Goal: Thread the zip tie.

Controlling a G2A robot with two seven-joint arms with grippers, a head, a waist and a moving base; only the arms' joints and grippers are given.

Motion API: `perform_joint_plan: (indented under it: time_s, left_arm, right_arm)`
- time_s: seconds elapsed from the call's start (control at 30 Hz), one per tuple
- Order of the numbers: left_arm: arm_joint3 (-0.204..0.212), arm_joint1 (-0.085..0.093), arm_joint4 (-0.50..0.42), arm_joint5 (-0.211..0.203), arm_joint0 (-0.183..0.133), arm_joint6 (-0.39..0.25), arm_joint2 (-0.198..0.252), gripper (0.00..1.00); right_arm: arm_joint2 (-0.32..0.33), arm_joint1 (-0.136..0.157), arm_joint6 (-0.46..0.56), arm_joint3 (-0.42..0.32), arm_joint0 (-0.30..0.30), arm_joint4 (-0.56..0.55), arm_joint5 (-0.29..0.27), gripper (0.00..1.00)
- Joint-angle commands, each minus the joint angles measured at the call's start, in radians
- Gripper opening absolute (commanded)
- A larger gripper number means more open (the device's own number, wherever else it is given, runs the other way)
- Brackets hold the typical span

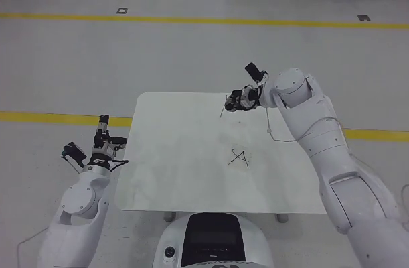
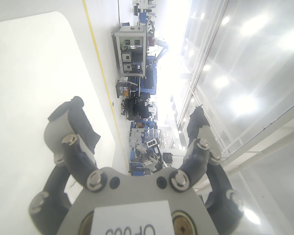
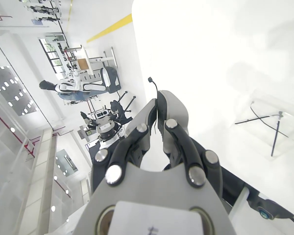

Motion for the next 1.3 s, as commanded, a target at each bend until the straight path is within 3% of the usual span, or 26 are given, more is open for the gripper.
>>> perform_joint_plan:
  time_s: [0.0, 0.5, 0.77, 0.93, 1.0, 1.27]
  left_arm:
    - [0.0, 0.0, 0.0, 0.0, 0.0, 0.0, 0.0, 1.0]
    - [0.0, 0.0, 0.004, -0.001, -0.001, 0.001, 0.0, 1.0]
    - [-0.01, 0.002, 0.317, -0.054, 0.003, 0.042, 0.044, 1.0]
    - [-0.006, 0.006, 0.601, -0.1, 0.017, 0.11, 0.067, 1.0]
    - [-0.002, 0.007, 0.715, -0.157, 0.025, 0.148, 0.079, 1.0]
    - [0.005, 0.006, 0.737, -0.16, 0.029, 0.162, 0.081, 1.0]
  right_arm:
    - [0.002, -0.001, -0.007, 0.002, 0.001, 0.002, 0.0, 0.0]
    - [0.004, -0.001, -0.025, -0.006, -0.014, 0.01, -0.004, 0.0]
    - [-0.008, -0.012, -0.045, 0.032, -0.005, 0.04, 0.0, 0.0]
    - [-0.036, -0.034, -0.037, 0.092, 0.023, 0.077, 0.0, 0.0]
    - [-0.048, -0.044, -0.036, 0.113, 0.036, 0.089, 0.0, 0.0]
    - [-0.046, -0.046, -0.057, 0.114, 0.043, 0.093, 0.0, 0.0]
